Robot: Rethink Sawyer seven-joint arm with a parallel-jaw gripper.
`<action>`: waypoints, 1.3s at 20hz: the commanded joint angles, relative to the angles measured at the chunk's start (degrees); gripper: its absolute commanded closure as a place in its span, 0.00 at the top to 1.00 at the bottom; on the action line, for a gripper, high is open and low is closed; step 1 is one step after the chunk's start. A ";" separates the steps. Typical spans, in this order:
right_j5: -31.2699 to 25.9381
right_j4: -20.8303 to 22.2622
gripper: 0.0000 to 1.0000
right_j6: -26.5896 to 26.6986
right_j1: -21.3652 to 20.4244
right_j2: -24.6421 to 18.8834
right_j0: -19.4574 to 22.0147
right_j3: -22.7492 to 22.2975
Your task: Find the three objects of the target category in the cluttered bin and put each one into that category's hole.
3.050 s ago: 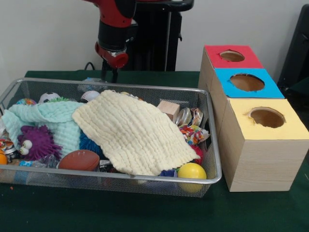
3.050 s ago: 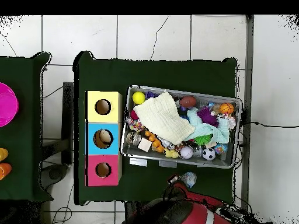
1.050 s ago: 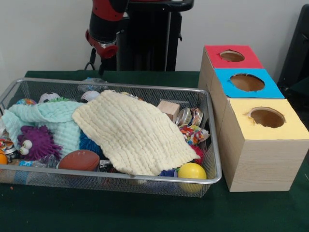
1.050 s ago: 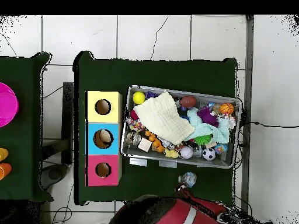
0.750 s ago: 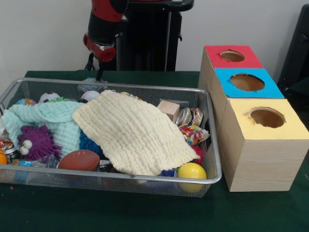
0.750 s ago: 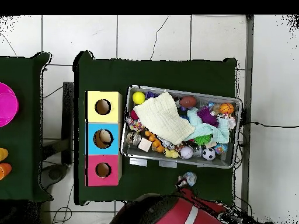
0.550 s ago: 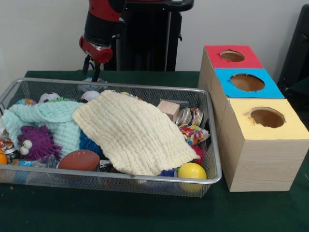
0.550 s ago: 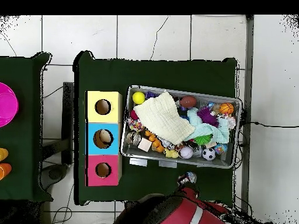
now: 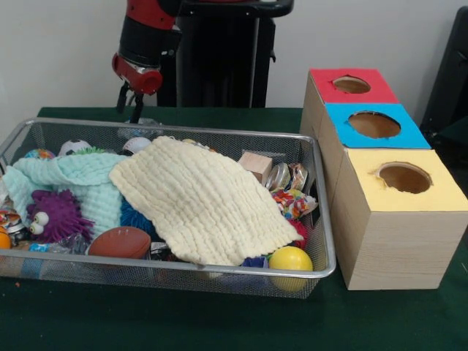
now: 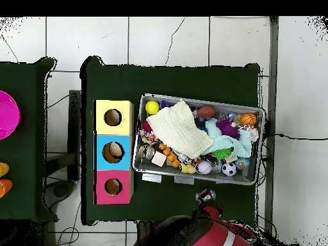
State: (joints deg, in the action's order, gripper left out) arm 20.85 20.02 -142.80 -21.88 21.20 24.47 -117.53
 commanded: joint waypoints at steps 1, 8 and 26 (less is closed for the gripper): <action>-1.70 0.37 1.00 -3.79 -0.47 -6.95 1.30 5.06; -6.88 0.39 1.00 -2.38 1.04 -10.43 3.63 6.74; -9.02 0.99 1.00 -0.89 3.10 -14.78 6.44 8.30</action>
State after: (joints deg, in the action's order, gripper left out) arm 16.89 20.32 -142.79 -21.84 13.50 30.48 -117.51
